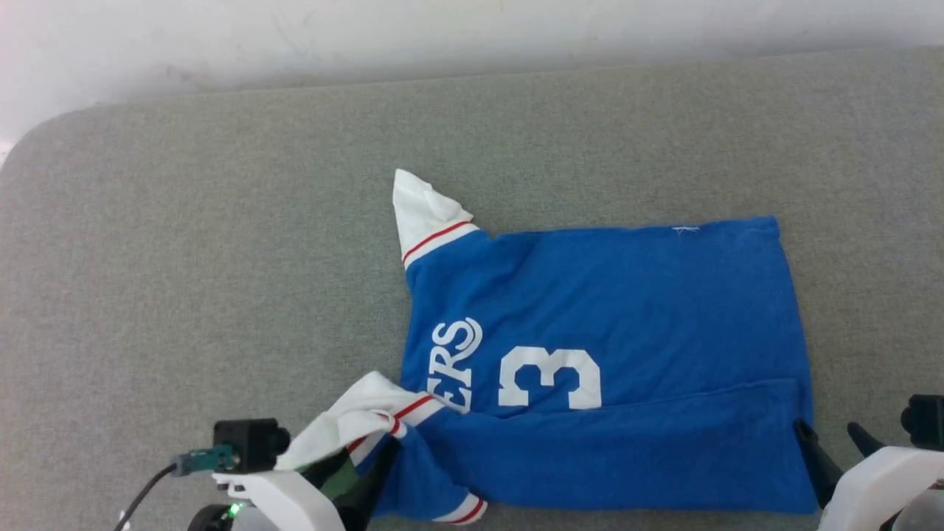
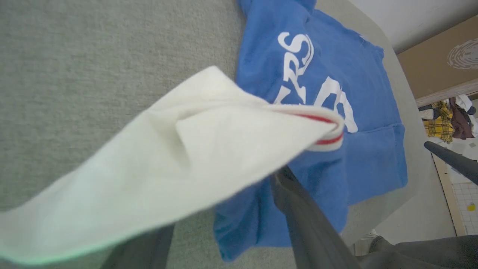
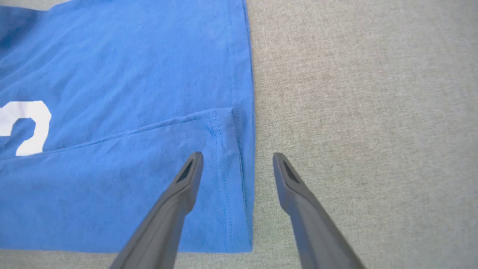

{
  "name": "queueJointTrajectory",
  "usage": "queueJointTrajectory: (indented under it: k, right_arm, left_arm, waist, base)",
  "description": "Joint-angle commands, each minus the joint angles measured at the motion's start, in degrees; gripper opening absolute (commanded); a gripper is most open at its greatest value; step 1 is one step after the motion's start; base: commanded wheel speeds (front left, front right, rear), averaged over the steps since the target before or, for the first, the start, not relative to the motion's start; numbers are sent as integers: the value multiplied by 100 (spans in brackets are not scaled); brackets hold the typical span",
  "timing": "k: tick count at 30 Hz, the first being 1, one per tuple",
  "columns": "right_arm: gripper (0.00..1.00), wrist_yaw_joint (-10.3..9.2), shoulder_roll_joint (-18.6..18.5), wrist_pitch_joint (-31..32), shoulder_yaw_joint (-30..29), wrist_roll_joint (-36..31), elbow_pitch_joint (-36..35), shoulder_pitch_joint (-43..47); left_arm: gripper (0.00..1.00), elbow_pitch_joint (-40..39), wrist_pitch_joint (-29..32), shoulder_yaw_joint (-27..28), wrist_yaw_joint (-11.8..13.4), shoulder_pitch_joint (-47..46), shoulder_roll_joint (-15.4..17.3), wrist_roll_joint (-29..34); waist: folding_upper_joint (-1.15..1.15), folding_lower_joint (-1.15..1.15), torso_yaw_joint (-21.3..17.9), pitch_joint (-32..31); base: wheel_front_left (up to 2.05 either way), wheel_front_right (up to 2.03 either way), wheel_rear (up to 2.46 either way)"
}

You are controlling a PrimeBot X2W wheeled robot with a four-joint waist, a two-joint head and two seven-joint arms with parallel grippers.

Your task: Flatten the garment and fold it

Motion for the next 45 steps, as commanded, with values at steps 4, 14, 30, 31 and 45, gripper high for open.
queueJointTrajectory:
  k: [4,14,30,31,45]
  right_arm:
    - [100,-4,19,-285,-83,154,-149,-94]
    - [100,-4,20,-1416,-376,-96,-616,-370]
    - [100,-4,20,-3102,0,-418,-237,-1270]
    - [100,-4,20,-3143,15,-421,-211,-1320]
    - [100,-4,20,-3293,240,-455,70,-1763]
  left_arm:
    - [100,-229,-271,271,189,181,0,-34]
    - [100,-911,-1706,1296,987,255,-32,614]
    - [100,-457,-1762,722,383,-2696,634,1787]
    - [100,-331,-1586,630,255,-3000,698,1792]
    - [100,1443,1378,-839,-840,-5625,1030,940]
  waist:
    - [0,0,16,-34]
    - [0,0,65,-95]
    - [0,0,-121,913]
    - [0,0,-134,986]
    - [0,0,-495,1863]
  base:
    - [0,0,0]
    - [0,0,0]
    - [0,0,0]
    - [0,0,0]
    - [0,0,0]
